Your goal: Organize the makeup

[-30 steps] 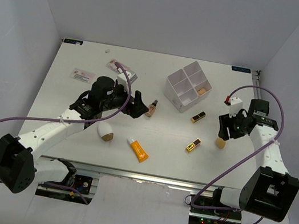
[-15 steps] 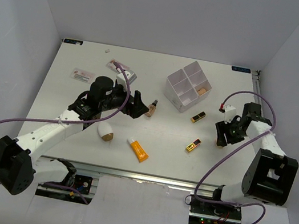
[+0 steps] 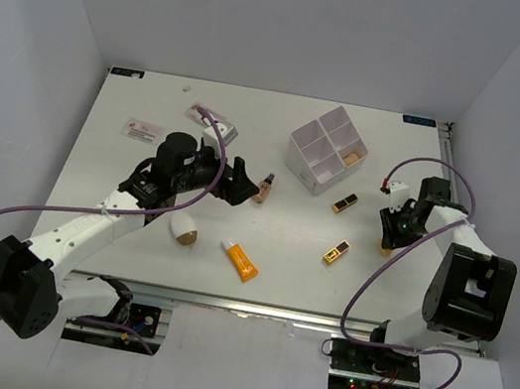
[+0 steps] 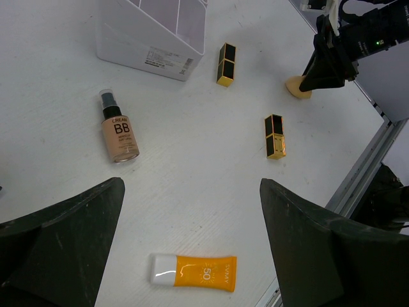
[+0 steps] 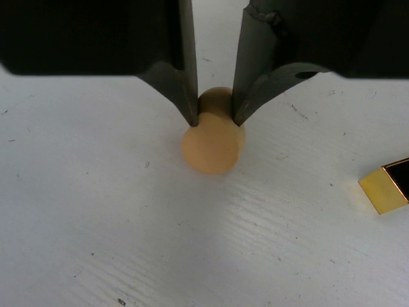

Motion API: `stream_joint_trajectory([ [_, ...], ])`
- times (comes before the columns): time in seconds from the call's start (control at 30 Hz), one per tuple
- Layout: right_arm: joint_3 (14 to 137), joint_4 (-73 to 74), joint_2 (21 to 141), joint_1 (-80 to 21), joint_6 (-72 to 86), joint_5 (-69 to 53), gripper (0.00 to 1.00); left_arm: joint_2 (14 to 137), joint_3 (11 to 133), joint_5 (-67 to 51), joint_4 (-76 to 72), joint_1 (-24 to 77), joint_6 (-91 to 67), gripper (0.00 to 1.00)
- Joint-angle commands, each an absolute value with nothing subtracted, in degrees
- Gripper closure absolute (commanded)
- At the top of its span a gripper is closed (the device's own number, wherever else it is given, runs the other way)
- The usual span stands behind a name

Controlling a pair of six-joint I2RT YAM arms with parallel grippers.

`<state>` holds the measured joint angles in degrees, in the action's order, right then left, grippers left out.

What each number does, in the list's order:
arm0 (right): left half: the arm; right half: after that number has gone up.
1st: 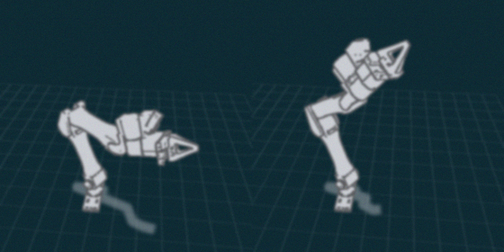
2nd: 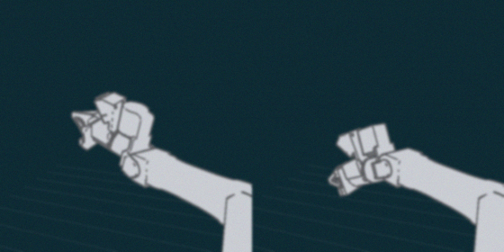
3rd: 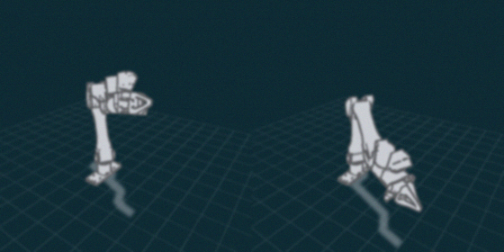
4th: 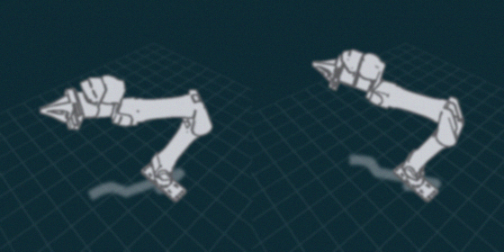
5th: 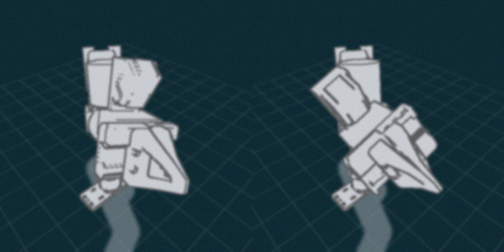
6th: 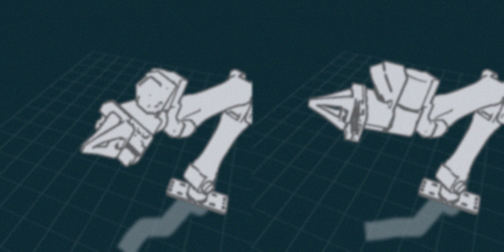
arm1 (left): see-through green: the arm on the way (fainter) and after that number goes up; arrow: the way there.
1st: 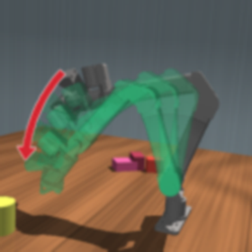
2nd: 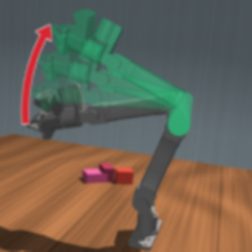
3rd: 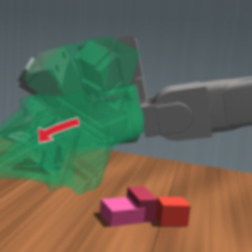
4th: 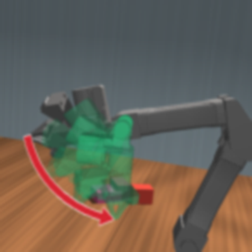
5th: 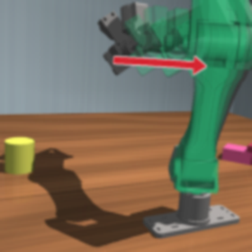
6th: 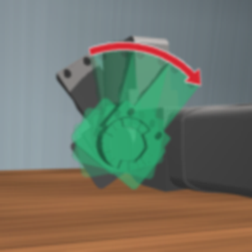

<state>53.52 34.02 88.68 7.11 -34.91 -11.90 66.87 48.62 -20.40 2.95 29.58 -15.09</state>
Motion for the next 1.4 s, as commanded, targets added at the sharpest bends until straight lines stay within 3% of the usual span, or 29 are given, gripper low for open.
stream_joint_trajectory([
  [0.0, 55.7, 32.65, 86.71, 7.38, -36.3, -12.63, 0.79, 64.95, 50.1, -21.36, 2.02, 29.62, -15.12, 0.02],
  [0.23, 61.27, 35.03, 82.59, 7.05, -40.75, -20.86, 0.92, 65.38, 50.1, -21.69, 1.93, 29.62, -15.21, 0.02],
  [0.43, 69.31, 35.3, 84.58, 0.52, -51.49, -21.11, 0.91, 65.84, 49.92, -21.62, 1.85, 29.62, -15.2, 0.02],
  [0.73, 75.2, 23.86, 89.96, -10.22, -72.41, -10.99, 0.92, 66.36, 49.84, -21.1, 1.93, 29.62, -14.69, 0.02],
  [1.07, 80.08, 15.1, 101.53, -14.51, -87.01, -4.2, 0.92, 67.15, 49.92, -20.65, 2.2, 29.62, -14.24, 0.02],
  [1.37, 82.59, 11.71, 107.69, -15.64, -90.72, -0.62, 0.92, 67.41, 50.01, -20.65, 2.12, 29.62, -14.15, 0.02],
])
